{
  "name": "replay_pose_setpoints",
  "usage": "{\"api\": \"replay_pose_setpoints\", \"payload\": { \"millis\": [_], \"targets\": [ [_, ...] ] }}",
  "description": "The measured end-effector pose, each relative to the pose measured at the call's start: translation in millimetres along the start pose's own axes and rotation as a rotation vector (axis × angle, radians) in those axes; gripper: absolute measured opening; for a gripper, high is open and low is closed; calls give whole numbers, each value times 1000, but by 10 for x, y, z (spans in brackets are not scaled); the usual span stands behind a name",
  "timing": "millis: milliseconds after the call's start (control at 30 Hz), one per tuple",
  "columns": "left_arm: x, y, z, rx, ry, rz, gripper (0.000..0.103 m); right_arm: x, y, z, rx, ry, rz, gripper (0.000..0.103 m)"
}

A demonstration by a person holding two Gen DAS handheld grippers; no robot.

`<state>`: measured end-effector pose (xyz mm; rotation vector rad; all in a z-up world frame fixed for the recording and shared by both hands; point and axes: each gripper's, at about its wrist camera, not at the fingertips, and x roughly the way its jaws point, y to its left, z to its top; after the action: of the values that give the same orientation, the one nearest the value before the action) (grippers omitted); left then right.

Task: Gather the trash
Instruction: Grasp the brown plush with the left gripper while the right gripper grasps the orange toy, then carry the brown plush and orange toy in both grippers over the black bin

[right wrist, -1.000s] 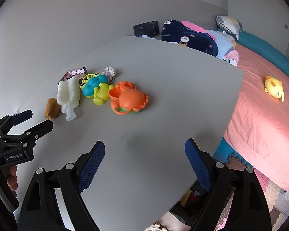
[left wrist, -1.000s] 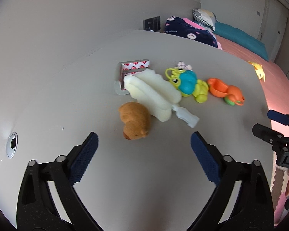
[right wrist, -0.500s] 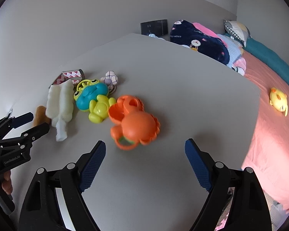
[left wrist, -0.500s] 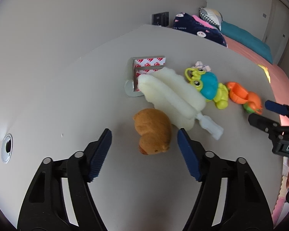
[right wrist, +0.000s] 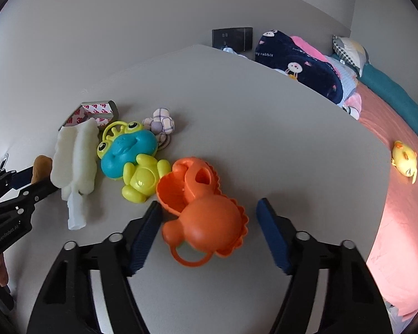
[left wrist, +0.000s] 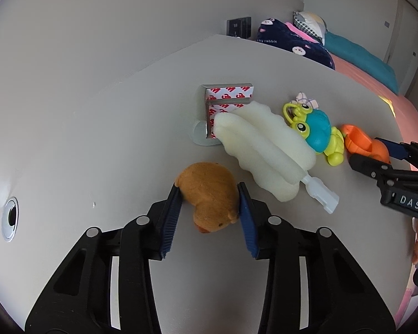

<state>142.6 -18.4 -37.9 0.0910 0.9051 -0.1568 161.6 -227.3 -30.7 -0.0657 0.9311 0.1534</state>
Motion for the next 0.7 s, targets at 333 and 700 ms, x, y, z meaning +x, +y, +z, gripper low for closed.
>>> {"api": "replay_pose_setpoints", "payload": {
  "millis": [333, 700],
  "targets": [
    [-3, -10, -2, 7, -1, 21, 39, -133, -12, -94, 29, 2, 38, 55],
    [-231, -149, -35, 5, -27, -1, 39, -518, -22, -232, 32, -28, 42, 55]
  ]
}}
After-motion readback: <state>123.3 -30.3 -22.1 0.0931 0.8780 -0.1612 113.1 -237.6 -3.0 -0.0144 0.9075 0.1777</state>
